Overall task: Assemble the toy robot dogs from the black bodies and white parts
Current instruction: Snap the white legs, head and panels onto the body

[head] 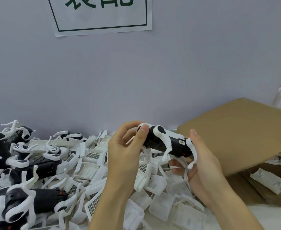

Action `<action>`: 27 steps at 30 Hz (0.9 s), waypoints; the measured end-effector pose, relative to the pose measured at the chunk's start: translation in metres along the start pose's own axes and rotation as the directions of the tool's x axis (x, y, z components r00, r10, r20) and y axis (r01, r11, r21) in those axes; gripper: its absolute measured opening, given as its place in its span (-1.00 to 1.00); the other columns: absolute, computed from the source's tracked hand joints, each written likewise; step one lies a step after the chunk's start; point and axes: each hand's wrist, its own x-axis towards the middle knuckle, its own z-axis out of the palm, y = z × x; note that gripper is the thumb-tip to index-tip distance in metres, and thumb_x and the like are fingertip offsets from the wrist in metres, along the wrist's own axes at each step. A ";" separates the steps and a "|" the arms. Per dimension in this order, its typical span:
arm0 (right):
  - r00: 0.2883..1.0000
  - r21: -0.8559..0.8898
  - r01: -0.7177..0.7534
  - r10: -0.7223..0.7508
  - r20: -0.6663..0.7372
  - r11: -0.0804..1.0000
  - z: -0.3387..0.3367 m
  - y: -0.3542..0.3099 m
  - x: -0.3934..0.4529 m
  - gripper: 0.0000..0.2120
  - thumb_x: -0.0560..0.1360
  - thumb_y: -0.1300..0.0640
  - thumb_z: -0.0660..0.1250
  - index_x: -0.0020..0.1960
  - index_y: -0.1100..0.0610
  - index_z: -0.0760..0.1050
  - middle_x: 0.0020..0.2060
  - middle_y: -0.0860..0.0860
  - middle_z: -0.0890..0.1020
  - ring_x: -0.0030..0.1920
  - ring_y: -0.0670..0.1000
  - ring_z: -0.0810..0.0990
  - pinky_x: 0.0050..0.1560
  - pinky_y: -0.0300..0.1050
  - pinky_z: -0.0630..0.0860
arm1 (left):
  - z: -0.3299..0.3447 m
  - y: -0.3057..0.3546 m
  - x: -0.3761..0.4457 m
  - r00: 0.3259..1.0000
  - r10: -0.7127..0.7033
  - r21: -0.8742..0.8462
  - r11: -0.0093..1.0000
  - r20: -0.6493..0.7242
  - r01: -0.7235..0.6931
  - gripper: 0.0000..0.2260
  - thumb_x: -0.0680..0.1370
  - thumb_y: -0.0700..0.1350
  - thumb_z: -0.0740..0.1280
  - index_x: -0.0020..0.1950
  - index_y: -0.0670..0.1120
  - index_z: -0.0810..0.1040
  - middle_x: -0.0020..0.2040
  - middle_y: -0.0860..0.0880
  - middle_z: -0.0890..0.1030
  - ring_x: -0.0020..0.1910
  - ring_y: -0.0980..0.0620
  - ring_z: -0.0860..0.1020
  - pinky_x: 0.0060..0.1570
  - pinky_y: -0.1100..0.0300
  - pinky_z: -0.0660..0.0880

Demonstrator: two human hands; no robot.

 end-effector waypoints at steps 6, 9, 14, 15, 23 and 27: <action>0.981 -0.084 0.018 -0.001 0.192 0.996 -0.005 0.002 0.001 -0.62 0.46 -0.24 0.29 -0.01 -0.02 0.73 -0.05 0.08 0.75 -0.15 0.08 0.72 -0.07 0.06 0.63 | -0.003 -0.001 0.002 0.990 -0.020 0.021 1.000 -0.141 0.023 -0.87 0.52 0.05 0.39 -0.07 0.04 0.69 -0.12 0.00 0.74 -0.14 0.06 0.67 -0.07 0.10 0.54; 0.947 -0.431 0.204 -0.066 0.314 0.879 -0.011 -0.004 -0.002 -0.65 0.49 -0.19 0.34 0.08 0.03 0.67 0.01 0.04 0.71 0.01 0.07 0.70 0.03 0.03 0.61 | -0.008 -0.001 0.005 0.963 -0.110 -0.079 0.993 -0.247 0.093 -0.85 0.63 -0.11 0.32 0.02 -0.08 0.68 -0.17 -0.03 0.71 -0.18 0.01 0.63 -0.13 0.12 0.53; 0.910 -0.709 0.349 -0.041 0.412 0.612 -0.017 -0.020 -0.008 -0.81 0.48 -0.09 0.45 0.09 -0.15 0.62 -0.05 -0.19 0.70 -0.04 -0.15 0.66 -0.02 -0.23 0.58 | -0.012 -0.005 0.010 0.946 -0.209 -0.099 0.977 -0.249 0.190 -0.84 0.62 -0.18 0.34 0.06 -0.21 0.68 -0.16 -0.12 0.70 -0.16 -0.09 0.64 -0.12 0.08 0.53; 0.922 -0.758 0.329 -0.018 0.387 0.564 -0.017 -0.020 -0.009 -0.86 0.50 -0.05 0.46 0.06 -0.16 0.61 -0.09 -0.18 0.69 -0.11 -0.15 0.66 -0.07 -0.21 0.58 | -0.012 -0.007 0.010 0.941 -0.246 -0.094 0.969 -0.233 0.230 -0.86 0.61 -0.19 0.35 0.03 -0.20 0.69 -0.16 -0.12 0.70 -0.17 -0.08 0.64 -0.12 0.06 0.53; 0.962 -0.626 -0.013 0.180 0.205 0.780 -0.014 -0.006 -0.002 -0.85 0.58 0.10 0.38 -0.05 0.16 0.67 -0.17 0.19 0.70 -0.23 0.10 0.69 -0.03 0.06 0.70 | -0.017 -0.008 0.010 0.931 -0.356 -0.247 0.912 -0.077 0.328 -0.80 0.59 -0.15 0.32 -0.13 -0.14 0.73 -0.07 -0.11 0.75 -0.12 -0.03 0.72 -0.01 -0.02 0.59; 0.996 -0.290 -0.084 0.093 0.018 0.953 -0.011 -0.008 0.003 -0.86 0.62 0.19 0.30 0.01 0.13 0.65 -0.21 0.17 0.73 -0.30 0.15 0.70 -0.25 -0.04 0.65 | -0.011 -0.012 0.010 0.940 -0.319 -0.174 0.939 -0.121 0.296 -0.79 0.66 -0.10 0.25 0.07 -0.11 0.68 -0.04 -0.07 0.75 0.03 -0.11 0.69 0.05 -0.04 0.56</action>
